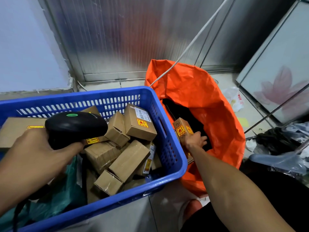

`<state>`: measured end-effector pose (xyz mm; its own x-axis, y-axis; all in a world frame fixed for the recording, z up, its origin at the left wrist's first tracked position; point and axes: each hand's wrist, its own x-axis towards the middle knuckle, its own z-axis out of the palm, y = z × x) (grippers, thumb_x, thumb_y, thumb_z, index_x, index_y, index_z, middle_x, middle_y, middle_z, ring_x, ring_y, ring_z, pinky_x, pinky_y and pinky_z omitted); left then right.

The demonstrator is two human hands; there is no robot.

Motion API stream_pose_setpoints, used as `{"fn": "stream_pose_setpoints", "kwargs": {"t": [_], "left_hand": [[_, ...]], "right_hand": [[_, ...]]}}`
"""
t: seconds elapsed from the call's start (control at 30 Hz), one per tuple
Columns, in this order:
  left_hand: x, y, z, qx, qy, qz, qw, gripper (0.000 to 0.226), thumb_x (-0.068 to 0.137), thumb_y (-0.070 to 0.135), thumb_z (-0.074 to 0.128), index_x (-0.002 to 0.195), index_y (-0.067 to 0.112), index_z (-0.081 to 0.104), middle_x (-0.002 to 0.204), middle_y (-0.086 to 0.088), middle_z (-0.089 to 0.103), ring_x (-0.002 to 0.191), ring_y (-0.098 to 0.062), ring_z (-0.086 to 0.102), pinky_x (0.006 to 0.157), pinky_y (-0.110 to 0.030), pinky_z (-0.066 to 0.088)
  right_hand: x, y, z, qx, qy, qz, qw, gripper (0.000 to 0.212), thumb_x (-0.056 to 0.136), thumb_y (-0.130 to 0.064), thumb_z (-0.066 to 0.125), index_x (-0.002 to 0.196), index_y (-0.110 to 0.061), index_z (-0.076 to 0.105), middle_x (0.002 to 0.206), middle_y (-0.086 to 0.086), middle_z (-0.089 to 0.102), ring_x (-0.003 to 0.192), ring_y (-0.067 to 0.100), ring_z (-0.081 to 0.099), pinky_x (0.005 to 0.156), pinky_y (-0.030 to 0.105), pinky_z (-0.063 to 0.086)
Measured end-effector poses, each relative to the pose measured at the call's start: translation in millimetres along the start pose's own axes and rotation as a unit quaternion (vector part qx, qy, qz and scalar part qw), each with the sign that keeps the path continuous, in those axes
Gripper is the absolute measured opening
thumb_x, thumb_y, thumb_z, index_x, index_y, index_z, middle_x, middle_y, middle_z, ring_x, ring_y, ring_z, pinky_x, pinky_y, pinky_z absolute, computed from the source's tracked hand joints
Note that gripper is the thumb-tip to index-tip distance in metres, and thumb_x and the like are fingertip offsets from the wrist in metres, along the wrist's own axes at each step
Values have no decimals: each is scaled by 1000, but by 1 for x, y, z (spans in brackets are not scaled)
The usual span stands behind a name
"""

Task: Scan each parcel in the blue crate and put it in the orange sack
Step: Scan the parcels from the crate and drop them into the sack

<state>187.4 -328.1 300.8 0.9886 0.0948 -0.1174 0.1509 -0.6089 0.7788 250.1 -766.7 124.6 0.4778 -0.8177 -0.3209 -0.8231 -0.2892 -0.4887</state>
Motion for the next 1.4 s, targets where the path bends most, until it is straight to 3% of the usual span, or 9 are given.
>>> {"fn": "stream_pose_setpoints", "kwargs": {"t": [0.33,0.53,0.73,0.83,0.9,1.03,1.13,1.2,1.4], "left_hand": [[-8,46,-6,6,16,9,1000,47,54,59,64,61,13,69,46,-5,64,46,-30,64,60,-54,59],[-8,57,-15,23,7,13,1000,47,59,55,63,57,8,68,50,-4,67,53,-27,67,69,-49,59],[-15,67,-18,69,37,50,996,36,79,33,68,59,4,64,49,-7,64,55,-15,64,58,-29,46],[-14,67,-17,56,28,43,997,33,79,32,69,61,6,65,52,-5,66,55,-15,66,62,-31,51],[-12,65,-17,39,27,37,998,31,78,33,70,64,5,66,55,-9,67,59,-23,68,68,-39,55],[-10,61,-16,24,25,30,999,28,77,31,71,67,6,66,56,-11,67,58,-25,68,67,-43,56],[-8,61,-15,31,22,30,999,31,77,32,70,65,5,64,57,-14,66,59,-29,67,66,-45,56],[-5,59,-12,34,24,34,999,33,77,34,70,65,4,64,60,-16,66,64,-33,67,68,-46,56],[-4,56,-12,29,20,31,999,27,77,38,71,70,12,66,57,-8,67,59,-26,68,63,-43,58]], "right_hand": [[-35,-73,-16,172,36,-144,974,22,83,-1,52,92,-12,68,106,14,70,102,33,63,81,31,46],[-77,-102,-14,197,58,-277,939,20,83,-1,52,85,-20,60,102,6,66,96,26,59,80,31,42],[-135,-87,14,-37,-26,-639,768,7,80,-5,57,84,-10,56,88,5,55,81,22,54,67,39,49],[-172,-76,26,-213,-206,-656,694,12,87,-13,57,99,-12,58,101,5,57,94,21,54,84,39,50],[-186,-67,35,-365,-281,-634,621,43,88,-23,62,129,-14,54,130,9,52,120,25,47,107,45,41],[-190,-58,52,-473,-312,-602,563,95,83,-31,71,159,-22,14,165,12,11,152,30,7,123,48,5],[-181,-62,57,-549,-266,-612,502,108,82,-39,74,160,-30,-1,168,9,2,153,34,1,121,64,2],[-172,-60,57,-560,-245,-614,500,112,81,-34,78,160,-30,-2,167,12,7,152,37,6,119,67,4],[-151,-58,40,-508,-253,-561,602,110,76,-43,82,158,-24,11,157,12,24,145,35,23,121,56,18]]}}
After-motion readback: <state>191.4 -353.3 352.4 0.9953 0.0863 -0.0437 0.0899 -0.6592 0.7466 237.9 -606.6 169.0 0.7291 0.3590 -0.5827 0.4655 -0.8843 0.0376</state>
